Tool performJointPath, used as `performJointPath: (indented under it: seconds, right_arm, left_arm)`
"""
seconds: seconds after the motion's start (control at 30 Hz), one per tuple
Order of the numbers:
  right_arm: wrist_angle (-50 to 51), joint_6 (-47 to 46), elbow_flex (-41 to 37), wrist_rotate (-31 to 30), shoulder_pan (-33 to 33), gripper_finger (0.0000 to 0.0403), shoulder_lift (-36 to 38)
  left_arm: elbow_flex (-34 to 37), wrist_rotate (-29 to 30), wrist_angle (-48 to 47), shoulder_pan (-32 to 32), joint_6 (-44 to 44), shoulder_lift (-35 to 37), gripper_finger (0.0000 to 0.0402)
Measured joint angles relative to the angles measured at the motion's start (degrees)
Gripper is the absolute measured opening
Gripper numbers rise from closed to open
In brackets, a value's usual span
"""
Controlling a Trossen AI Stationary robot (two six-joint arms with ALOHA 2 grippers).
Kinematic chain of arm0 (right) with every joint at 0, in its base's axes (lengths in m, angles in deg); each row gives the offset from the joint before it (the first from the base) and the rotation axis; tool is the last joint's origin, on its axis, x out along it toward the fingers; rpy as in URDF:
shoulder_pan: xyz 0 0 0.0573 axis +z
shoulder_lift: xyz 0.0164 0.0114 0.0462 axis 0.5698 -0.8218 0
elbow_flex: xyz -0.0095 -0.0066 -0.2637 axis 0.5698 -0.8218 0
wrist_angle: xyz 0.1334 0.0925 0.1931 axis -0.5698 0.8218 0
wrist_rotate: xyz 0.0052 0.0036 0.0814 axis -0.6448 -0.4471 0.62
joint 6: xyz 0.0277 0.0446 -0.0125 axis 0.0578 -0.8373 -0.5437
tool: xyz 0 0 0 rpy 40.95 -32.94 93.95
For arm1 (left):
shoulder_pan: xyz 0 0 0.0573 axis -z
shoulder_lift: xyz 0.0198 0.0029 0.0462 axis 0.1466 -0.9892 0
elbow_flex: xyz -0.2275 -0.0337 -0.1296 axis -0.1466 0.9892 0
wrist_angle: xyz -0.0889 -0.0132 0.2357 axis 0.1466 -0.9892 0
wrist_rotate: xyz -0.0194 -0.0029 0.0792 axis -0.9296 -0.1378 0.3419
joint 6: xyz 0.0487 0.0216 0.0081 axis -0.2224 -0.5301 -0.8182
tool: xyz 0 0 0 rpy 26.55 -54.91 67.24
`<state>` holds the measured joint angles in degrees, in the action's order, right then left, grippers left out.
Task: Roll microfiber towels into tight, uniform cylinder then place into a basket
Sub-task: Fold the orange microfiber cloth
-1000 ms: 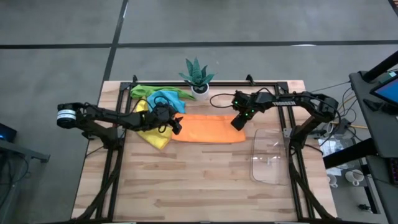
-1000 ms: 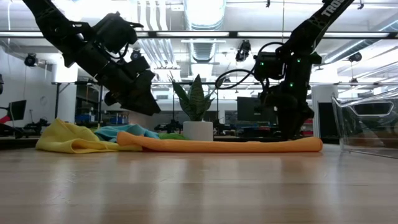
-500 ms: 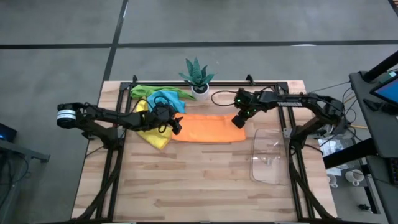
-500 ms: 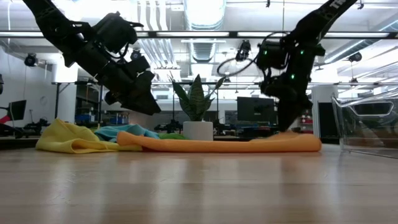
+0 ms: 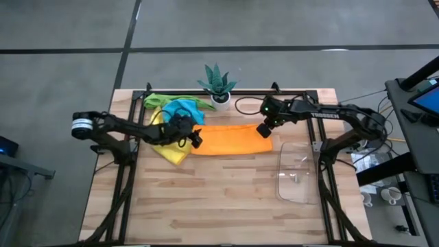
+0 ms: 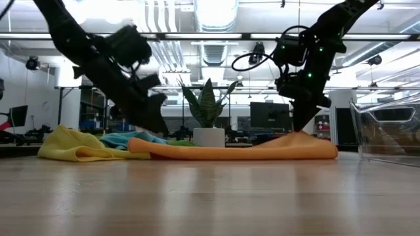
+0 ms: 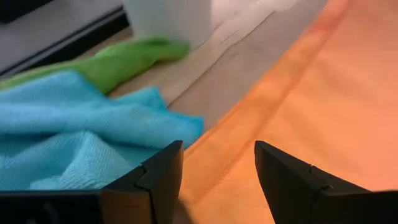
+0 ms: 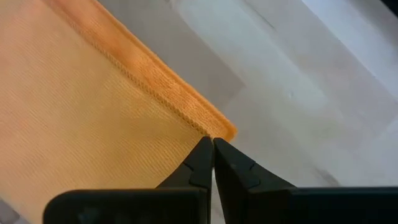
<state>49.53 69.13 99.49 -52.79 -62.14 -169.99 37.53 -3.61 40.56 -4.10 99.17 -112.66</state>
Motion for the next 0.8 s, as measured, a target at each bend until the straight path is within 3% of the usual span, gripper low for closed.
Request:
performJointPath:
  seconds: [0.27, 0.5, 0.73, 0.8]
  right_arm:
    - [-0.20, 0.55, 0.00, 0.36, 0.00, 0.0009, -0.92]
    - [-0.38, 1.17, 0.00, 0.48, 0.00, 0.0009, -0.88]
    - [-0.52, 1.18, 0.00, 0.57, 0.00, 0.0009, -0.88]
    - [-0.52, 1.19, 0.00, 0.57, 0.00, 0.0009, -0.88]
  left_arm:
    - [-4.84, 1.12, -3.98, -4.81, -0.05, -6.48, 0.0185]
    - [-10.19, 1.08, -19.10, -4.63, -0.41, -4.33, 0.0185]
    - [-12.99, -12.45, -24.47, -4.60, -2.67, -2.44, 0.0185]
    - [-13.45, -13.42, -24.45, -4.53, -3.96, -2.42, 0.0185]
